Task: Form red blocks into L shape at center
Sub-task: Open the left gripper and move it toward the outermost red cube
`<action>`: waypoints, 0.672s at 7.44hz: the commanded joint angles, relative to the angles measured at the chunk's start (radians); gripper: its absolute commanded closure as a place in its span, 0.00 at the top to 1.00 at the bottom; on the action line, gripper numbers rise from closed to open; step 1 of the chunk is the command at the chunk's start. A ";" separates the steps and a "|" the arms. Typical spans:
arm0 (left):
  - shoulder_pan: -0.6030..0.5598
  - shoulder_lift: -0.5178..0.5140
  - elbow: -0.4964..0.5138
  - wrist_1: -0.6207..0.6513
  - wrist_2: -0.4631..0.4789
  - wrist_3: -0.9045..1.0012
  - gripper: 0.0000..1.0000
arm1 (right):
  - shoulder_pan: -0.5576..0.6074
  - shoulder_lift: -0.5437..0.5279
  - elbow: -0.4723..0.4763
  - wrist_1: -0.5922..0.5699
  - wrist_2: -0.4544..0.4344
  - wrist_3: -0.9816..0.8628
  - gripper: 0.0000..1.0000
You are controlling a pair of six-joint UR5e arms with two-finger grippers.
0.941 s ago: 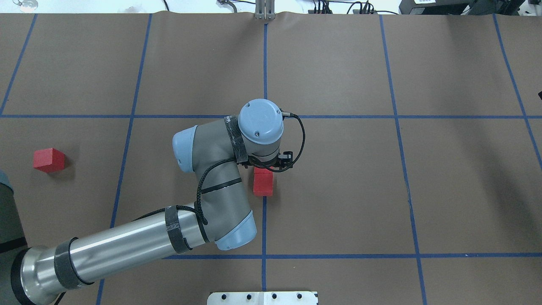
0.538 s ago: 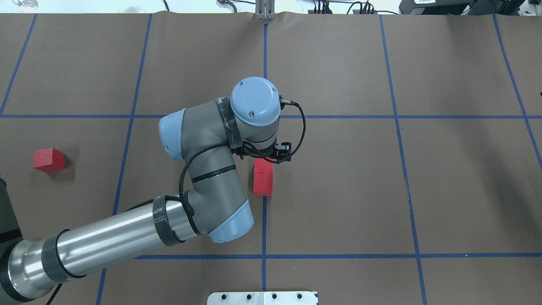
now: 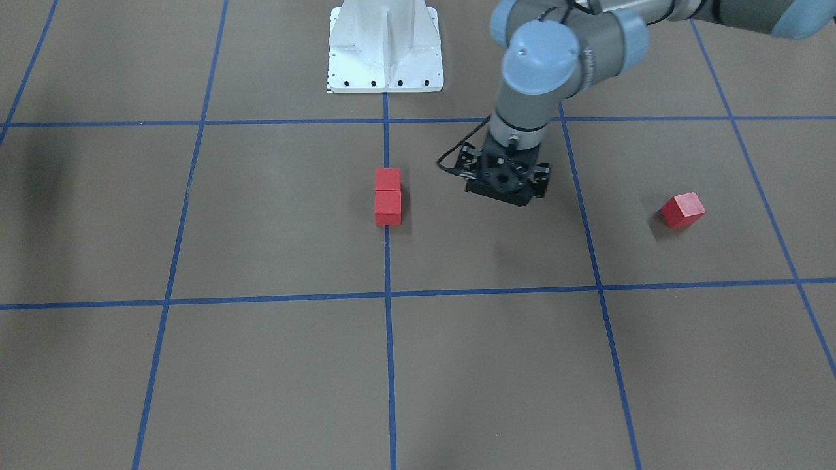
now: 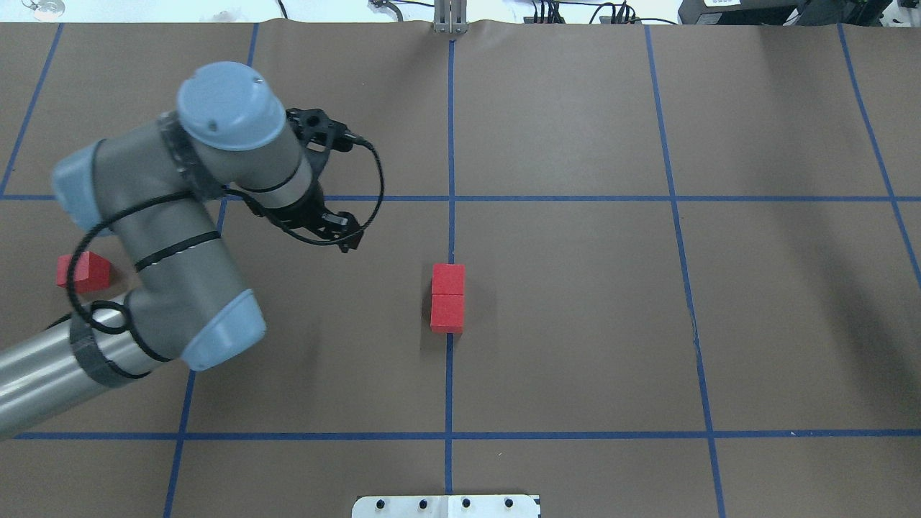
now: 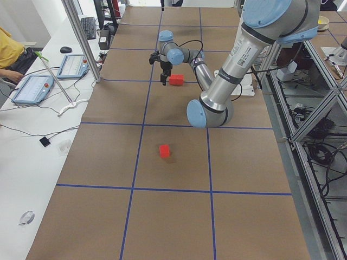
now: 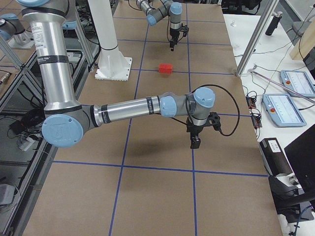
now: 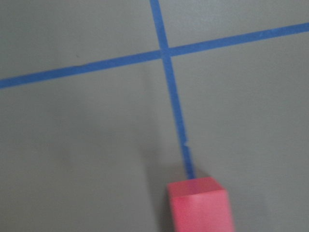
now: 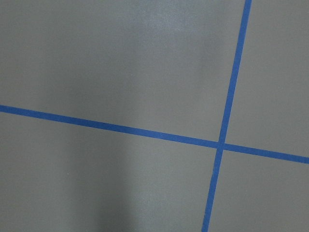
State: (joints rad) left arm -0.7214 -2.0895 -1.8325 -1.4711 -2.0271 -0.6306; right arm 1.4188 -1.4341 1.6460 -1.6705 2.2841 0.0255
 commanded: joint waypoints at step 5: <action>-0.231 0.511 -0.102 -0.273 -0.094 0.681 0.99 | 0.000 -0.003 0.000 0.000 -0.002 0.004 0.99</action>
State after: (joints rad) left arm -0.9317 -1.6449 -1.9356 -1.6990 -2.0965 -0.0446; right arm 1.4190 -1.4373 1.6464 -1.6705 2.2831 0.0286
